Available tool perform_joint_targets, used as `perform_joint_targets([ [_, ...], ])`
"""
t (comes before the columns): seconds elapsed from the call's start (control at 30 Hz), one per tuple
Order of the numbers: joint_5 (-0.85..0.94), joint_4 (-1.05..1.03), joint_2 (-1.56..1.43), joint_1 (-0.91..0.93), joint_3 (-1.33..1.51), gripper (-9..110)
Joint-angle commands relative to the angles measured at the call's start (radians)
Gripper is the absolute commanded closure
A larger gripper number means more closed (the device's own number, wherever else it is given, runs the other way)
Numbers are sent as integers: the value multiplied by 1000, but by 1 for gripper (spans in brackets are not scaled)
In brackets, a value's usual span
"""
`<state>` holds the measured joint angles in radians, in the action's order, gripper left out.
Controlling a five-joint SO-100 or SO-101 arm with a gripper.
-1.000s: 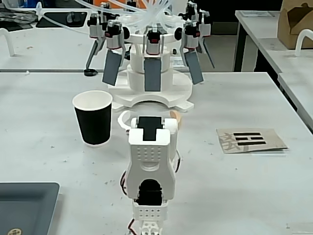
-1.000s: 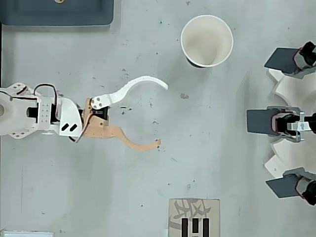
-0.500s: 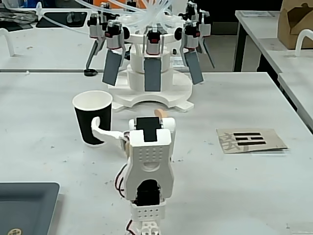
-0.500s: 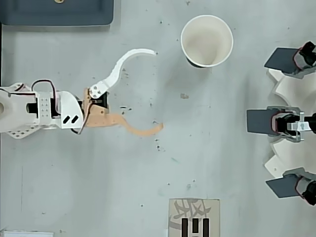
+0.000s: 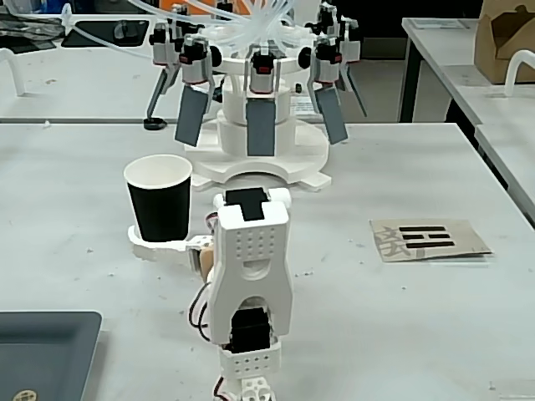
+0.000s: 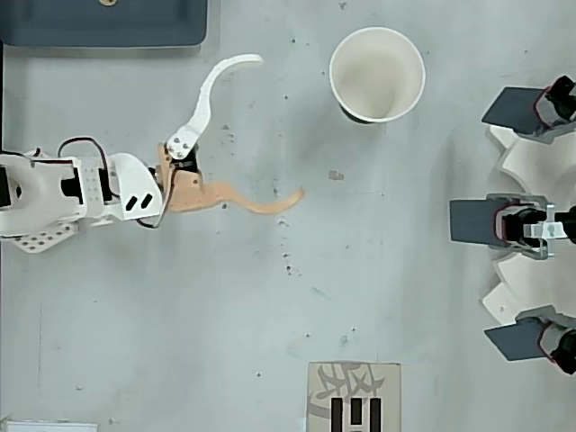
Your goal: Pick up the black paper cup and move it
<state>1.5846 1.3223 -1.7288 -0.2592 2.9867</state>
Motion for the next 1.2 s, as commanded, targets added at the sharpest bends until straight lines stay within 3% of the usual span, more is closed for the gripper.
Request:
perform_joint_targets([
  [0.0,9,25,26,-23,-83,51],
  [0.67,12,35,489,-80,-632,50],
  [1.17,0,6,681,-84,-870,50],
])
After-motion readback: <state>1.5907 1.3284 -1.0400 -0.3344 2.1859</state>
